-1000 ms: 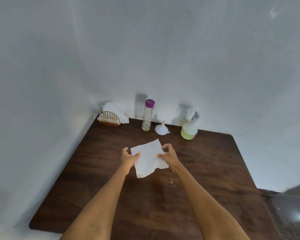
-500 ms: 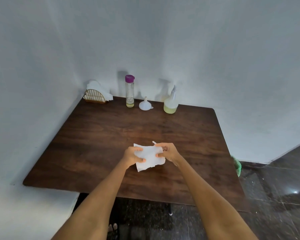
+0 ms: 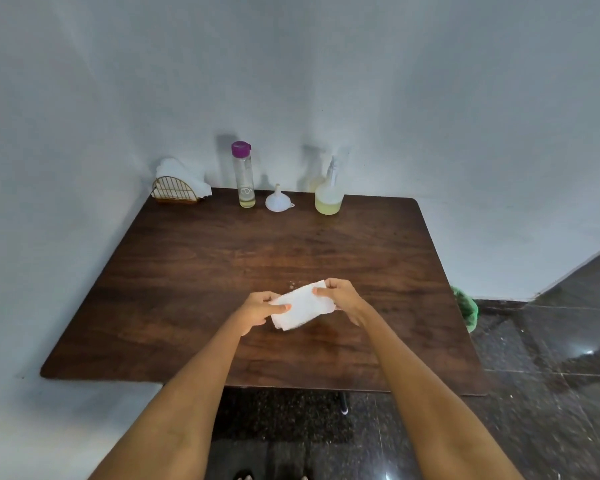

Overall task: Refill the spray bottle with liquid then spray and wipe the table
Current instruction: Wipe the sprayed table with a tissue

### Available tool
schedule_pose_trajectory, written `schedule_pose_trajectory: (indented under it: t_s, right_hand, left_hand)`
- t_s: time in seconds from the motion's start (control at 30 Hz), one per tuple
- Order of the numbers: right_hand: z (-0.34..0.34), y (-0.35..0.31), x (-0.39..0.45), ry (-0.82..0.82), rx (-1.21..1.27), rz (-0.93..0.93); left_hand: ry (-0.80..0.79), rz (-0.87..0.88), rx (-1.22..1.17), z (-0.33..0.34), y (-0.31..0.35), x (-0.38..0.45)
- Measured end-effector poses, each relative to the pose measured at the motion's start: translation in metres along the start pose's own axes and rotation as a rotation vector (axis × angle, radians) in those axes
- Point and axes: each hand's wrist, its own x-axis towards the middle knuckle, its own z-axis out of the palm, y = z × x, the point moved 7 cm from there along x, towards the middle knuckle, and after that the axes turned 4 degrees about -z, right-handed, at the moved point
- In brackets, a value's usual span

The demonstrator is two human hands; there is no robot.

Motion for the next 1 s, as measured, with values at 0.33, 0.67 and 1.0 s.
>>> schedule_pose_trajectory:
  t_s: [0.33,0.67,1.0]
  right_hand:
    - [0.028,0.049,-0.003,-0.073,0.282,0.222]
    - [0.036,0.045,0.009,0.007,0.128,0.113]
    - [0.053,0.032,0.019,-0.050,0.044,0.049]
  left_hand:
    - [-0.042,-0.014,-0.056,0.023,-0.008,0.017]
    - [-0.097,-0.039,-0.254,0.019,-0.009,0.030]
    - [-0.096,-0.056,-0.372,0.011,-0.014,0.035]
